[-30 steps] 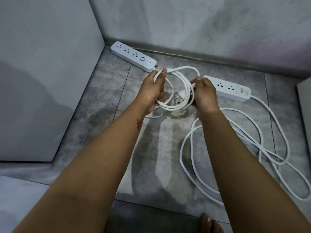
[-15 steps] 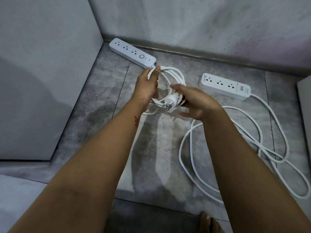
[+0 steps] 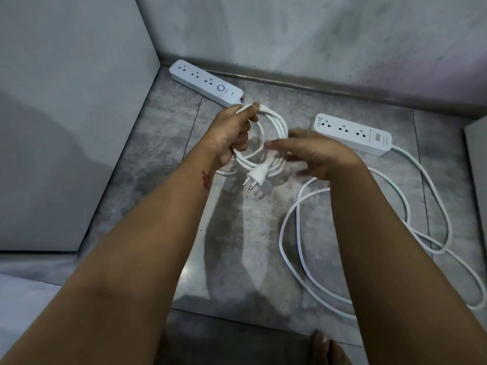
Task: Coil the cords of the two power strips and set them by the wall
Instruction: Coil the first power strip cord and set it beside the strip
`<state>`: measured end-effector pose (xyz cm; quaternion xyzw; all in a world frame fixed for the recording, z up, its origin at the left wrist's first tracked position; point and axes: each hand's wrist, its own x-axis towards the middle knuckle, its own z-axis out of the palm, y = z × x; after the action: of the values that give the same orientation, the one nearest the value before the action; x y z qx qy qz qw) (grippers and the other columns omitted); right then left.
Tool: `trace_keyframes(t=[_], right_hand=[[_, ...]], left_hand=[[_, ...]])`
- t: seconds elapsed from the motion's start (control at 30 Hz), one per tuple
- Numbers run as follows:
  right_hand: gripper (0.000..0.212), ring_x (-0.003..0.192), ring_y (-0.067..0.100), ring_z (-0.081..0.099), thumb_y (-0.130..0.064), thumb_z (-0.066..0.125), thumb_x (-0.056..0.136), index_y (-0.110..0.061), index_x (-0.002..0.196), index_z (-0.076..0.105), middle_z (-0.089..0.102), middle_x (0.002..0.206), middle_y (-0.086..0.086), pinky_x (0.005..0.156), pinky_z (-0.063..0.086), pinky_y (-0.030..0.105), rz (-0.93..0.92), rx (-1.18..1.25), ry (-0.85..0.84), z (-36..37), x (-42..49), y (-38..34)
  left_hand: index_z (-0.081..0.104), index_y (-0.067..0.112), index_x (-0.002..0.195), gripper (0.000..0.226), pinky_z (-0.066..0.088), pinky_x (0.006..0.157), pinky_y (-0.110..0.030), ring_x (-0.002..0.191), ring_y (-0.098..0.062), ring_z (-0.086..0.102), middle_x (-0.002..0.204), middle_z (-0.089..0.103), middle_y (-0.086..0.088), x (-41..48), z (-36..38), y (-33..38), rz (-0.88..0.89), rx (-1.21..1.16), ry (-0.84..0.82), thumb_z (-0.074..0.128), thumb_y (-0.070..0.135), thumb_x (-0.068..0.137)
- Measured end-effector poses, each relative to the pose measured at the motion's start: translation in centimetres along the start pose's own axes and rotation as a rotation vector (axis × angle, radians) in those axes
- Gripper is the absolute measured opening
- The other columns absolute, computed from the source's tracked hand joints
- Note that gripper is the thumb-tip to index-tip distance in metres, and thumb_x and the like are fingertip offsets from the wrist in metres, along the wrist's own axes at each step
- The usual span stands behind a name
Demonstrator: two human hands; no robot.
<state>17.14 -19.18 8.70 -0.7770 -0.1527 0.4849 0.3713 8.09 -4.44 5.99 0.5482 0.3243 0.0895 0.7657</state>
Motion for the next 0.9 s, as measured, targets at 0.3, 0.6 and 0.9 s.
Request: trace_keyframes(t=[0.3,0.6,0.9], right_hand=[[0.015,0.056,0.015,0.049,-0.024,0.049,0.100,-0.011,0.102,0.056,0.048,0.075,0.002,0.063,0.053,0.033,-0.241,0.036,0.179,1.2,1.2,-0.7],[0.014,0.048,0.011,0.034,-0.020,0.042,0.102,-0.017,0.089,0.049,0.038,0.068,0.000,0.049,0.041,0.027,-0.221,0.310,0.321,1.1,1.3,-0.2],[0.009,0.042,0.010,0.029,-0.016,0.041,0.102,-0.013,0.095,0.045,0.032,0.062,-0.001,0.046,0.035,0.024,-0.172,0.724,0.345,1.2,1.1,-0.3]], left_hand=[[0.065,0.009,0.087,0.055,0.042,0.053,-0.027,0.053,-0.015,0.046,0.067,0.050,-0.005,-0.1,-0.7,0.5,-0.095,-0.026,-0.240,0.045,0.060,0.092],[0.068,0.009,0.080,0.055,0.046,0.062,-0.026,0.067,-0.018,0.061,0.080,0.069,-0.008,-0.9,-4.3,-1.0,-0.291,0.727,-0.093,0.029,0.039,0.105],[0.033,0.010,0.144,0.062,0.045,0.100,-0.041,0.122,-0.031,0.051,0.139,0.049,-0.014,-0.3,-4.3,-2.4,-0.253,1.232,-0.099,0.056,0.036,0.093]])
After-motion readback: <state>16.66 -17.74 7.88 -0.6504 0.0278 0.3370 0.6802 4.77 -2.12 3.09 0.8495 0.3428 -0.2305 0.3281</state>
